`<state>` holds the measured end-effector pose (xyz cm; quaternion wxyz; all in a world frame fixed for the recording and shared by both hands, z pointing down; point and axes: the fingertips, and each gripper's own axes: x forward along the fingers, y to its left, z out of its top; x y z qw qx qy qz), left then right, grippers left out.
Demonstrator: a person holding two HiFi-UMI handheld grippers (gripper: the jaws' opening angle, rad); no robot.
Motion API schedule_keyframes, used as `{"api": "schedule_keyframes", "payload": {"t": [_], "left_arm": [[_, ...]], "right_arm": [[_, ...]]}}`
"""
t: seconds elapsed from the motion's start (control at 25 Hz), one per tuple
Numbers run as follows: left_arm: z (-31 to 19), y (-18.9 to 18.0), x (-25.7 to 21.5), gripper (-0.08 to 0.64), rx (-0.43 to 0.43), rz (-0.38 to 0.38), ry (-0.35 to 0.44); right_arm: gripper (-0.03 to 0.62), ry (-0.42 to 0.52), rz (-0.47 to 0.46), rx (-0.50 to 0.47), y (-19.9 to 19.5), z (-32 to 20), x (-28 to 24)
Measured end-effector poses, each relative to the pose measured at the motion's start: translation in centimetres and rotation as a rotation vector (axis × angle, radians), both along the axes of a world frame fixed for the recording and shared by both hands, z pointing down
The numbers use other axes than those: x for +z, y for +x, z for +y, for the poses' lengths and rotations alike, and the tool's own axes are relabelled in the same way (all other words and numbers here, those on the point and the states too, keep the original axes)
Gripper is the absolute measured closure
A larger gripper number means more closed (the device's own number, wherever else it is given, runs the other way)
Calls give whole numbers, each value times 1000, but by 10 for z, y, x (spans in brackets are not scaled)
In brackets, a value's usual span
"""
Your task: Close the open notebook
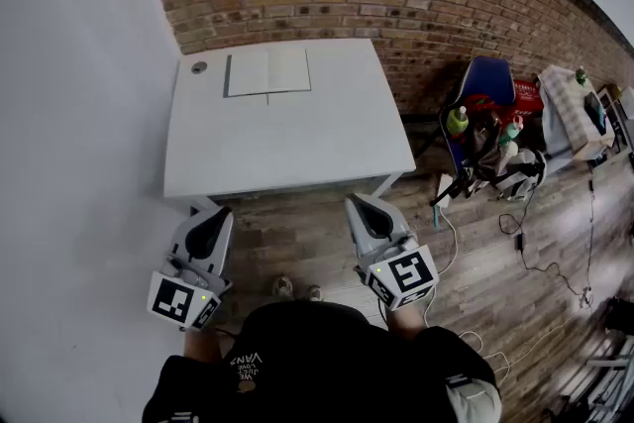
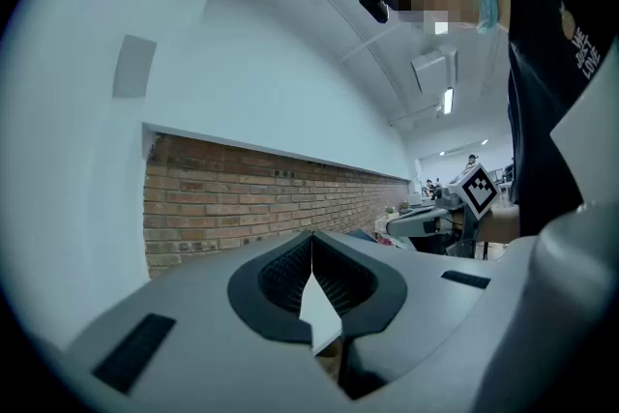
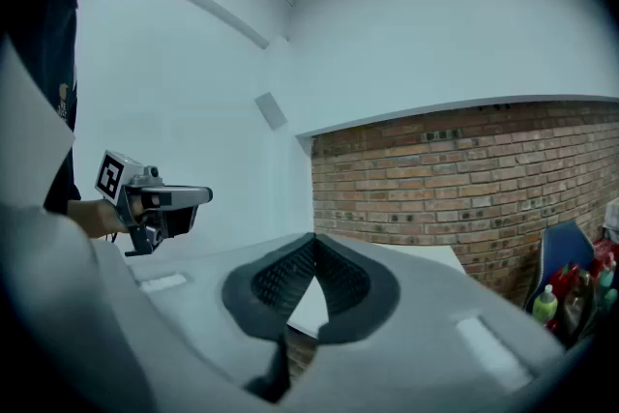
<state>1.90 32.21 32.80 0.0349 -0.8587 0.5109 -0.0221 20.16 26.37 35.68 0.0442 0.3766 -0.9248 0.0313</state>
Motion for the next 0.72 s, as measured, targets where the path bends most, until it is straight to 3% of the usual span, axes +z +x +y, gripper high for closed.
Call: {"api": "schedule_keyframes", "payload": {"t": [0.24,0.72], "left_arm": [[0,10,8,549,-14,-24,-3],[-29,2,21,549,-3,8,-12]], "right_arm": [[595,24,-58,-12,12,-3,1],[594,9,-31,10,9,-22,12]]}}
